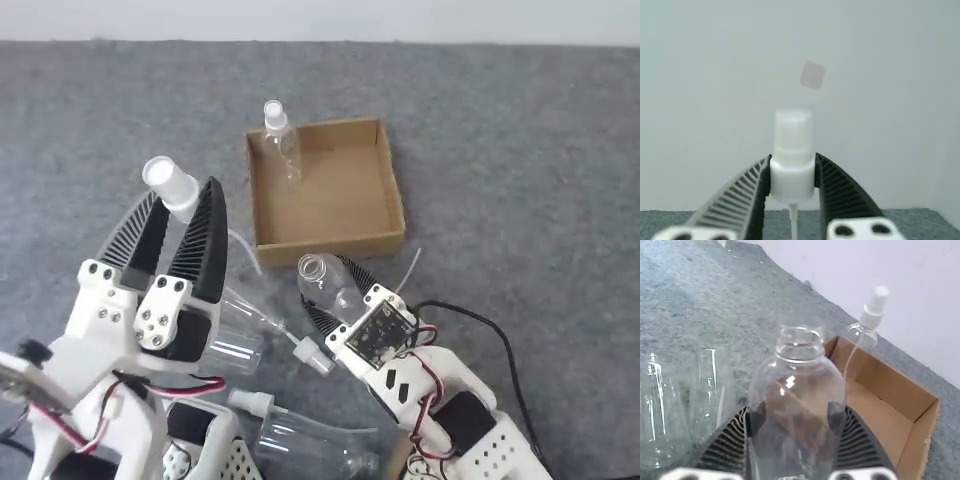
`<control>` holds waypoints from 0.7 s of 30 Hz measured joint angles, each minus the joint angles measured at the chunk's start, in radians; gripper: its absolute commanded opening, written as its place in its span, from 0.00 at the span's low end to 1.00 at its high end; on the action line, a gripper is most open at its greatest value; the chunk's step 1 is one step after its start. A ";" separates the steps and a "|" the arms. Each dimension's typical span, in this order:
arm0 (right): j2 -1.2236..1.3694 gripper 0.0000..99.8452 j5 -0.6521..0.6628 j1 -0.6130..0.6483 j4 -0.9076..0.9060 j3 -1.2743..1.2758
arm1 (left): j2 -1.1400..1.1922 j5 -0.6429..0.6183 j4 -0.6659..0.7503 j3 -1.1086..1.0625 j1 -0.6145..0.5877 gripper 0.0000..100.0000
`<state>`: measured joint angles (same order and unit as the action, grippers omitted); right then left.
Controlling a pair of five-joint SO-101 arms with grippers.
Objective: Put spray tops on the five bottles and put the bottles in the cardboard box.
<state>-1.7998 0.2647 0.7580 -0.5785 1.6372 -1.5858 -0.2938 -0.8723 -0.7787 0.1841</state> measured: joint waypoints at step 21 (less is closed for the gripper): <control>0.000 0.01 0.046 0.109 0.011 0.006 | 0.000 -0.055 0.051 -0.117 0.114 0.01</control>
<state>-1.7998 0.3107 0.8669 -0.5677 1.6433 -1.5858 -0.3491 -0.8216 -0.8953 0.2977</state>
